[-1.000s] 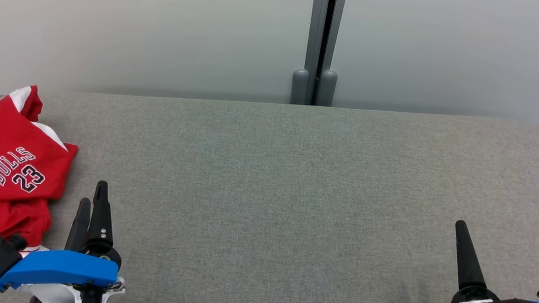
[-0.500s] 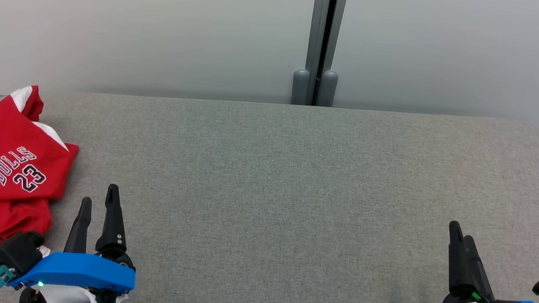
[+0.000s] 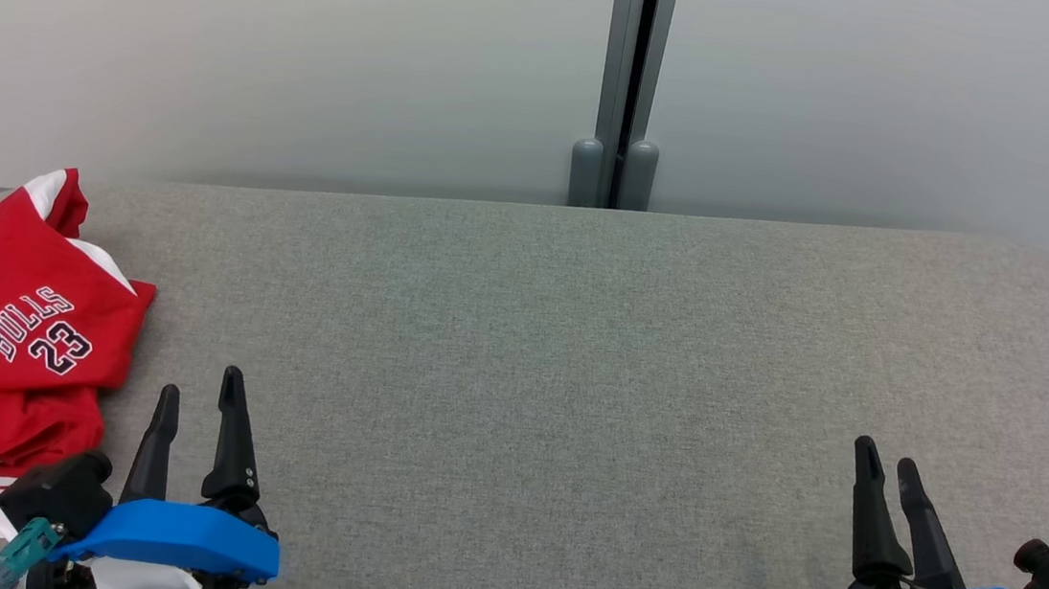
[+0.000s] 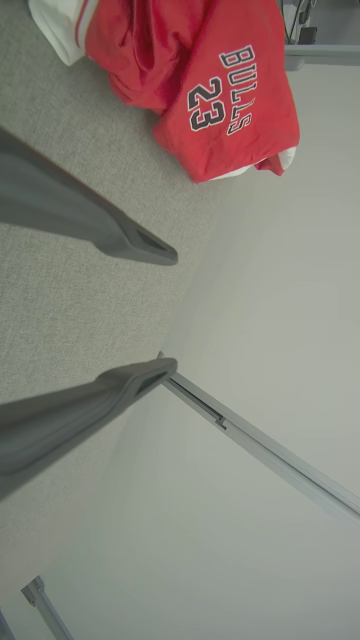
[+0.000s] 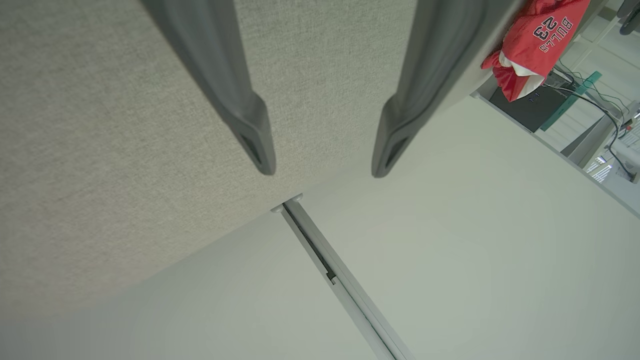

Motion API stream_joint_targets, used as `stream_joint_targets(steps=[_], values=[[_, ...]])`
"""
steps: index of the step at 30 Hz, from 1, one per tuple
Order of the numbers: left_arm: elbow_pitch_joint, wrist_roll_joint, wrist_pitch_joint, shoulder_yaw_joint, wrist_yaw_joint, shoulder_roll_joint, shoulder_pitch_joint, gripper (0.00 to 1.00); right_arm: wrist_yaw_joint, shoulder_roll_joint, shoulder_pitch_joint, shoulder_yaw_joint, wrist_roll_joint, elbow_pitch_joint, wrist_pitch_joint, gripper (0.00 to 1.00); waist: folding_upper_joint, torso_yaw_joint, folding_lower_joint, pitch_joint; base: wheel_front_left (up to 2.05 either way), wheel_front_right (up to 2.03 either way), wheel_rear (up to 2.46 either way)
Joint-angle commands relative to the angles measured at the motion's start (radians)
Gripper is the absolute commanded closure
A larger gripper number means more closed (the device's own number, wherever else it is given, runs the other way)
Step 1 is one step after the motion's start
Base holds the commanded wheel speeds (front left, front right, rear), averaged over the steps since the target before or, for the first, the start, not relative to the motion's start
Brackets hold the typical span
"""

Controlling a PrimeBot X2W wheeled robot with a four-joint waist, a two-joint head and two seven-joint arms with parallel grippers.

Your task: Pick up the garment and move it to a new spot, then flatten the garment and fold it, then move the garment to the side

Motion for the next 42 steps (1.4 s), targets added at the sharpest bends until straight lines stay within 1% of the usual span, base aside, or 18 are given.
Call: stream_joint_targets(steps=[1,22,42], values=[[-0.006,0.024,-0.009,-0.004,0.004,0.005,-0.006,0.00,0.002,-0.008,0.000,0.001,-0.023,-0.008,-0.009,0.00,0.0000,0.000,0.0000,0.000,0.00,0.00,0.00],[0.021,0.227,-0.060,-0.033,0.026,0.008,-0.002,0.00,0.002,-0.009,0.012,0.007,-0.243,0.003,-0.060,0.00,0.0000,0.005,0.0000,-0.007,0.00,0.00,0.00],[0.038,0.385,-0.101,-0.050,0.048,0.013,0.005,0.00,0.003,-0.010,0.020,0.017,-0.406,0.022,-0.102,0.00,0.0000,0.012,0.0000,-0.007,0.00,0.00,0.00]])
